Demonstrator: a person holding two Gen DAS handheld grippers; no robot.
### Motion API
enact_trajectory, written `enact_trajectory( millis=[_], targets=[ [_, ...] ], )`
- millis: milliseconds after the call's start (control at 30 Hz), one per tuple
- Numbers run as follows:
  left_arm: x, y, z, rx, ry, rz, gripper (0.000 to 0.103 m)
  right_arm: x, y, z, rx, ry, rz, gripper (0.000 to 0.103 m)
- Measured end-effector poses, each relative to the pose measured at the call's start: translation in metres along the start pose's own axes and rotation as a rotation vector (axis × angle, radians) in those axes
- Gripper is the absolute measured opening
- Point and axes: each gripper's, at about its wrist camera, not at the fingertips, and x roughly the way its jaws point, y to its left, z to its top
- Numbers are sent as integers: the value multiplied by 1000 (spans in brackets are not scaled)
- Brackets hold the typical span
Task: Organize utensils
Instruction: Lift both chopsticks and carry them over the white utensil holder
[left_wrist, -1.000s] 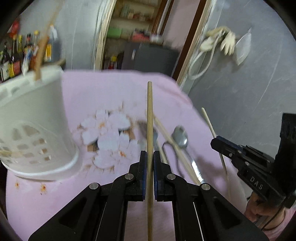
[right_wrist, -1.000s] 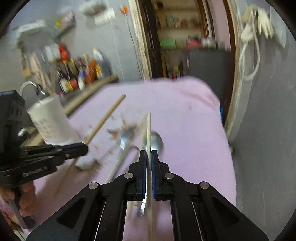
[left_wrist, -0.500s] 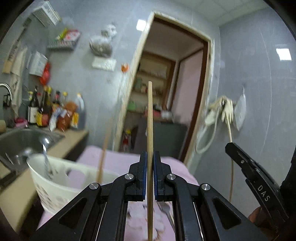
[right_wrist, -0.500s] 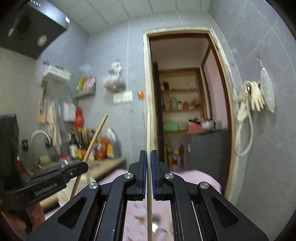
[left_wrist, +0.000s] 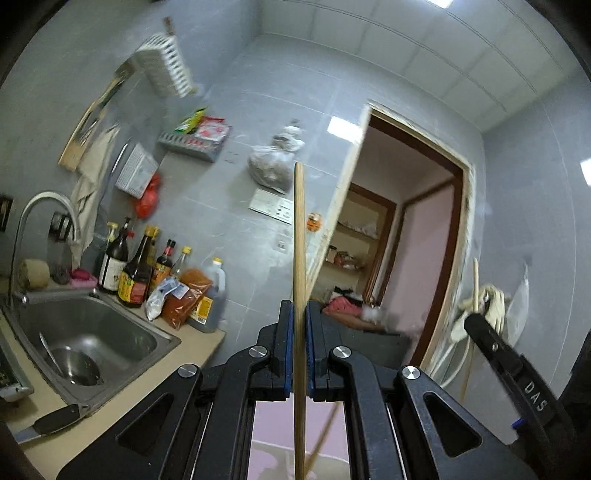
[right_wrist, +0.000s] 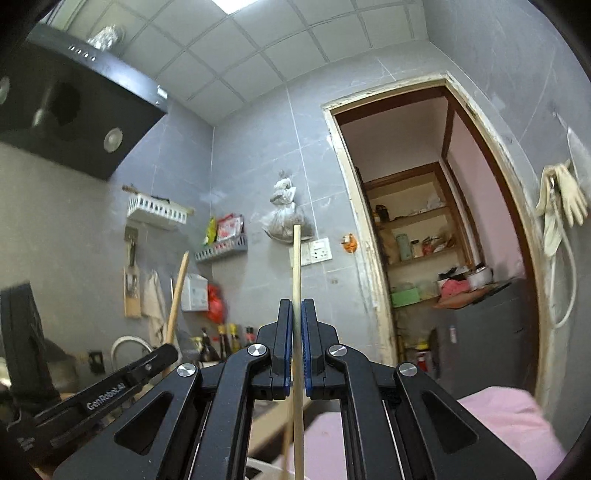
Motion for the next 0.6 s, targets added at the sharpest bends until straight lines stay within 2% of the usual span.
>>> enact_trajectory(
  millis=[233,400,600],
  targets=[
    [10,39,2,-65,-23,31,4,27,0,-22,31,-8,-4,3],
    [19,51,-12,-87,-36,82,4,38,-7,-37,55,-3,-11,3],
    [27,53,-30,-68,-39,147,4,44,-12,-55,74,14,6,3]
  ],
)
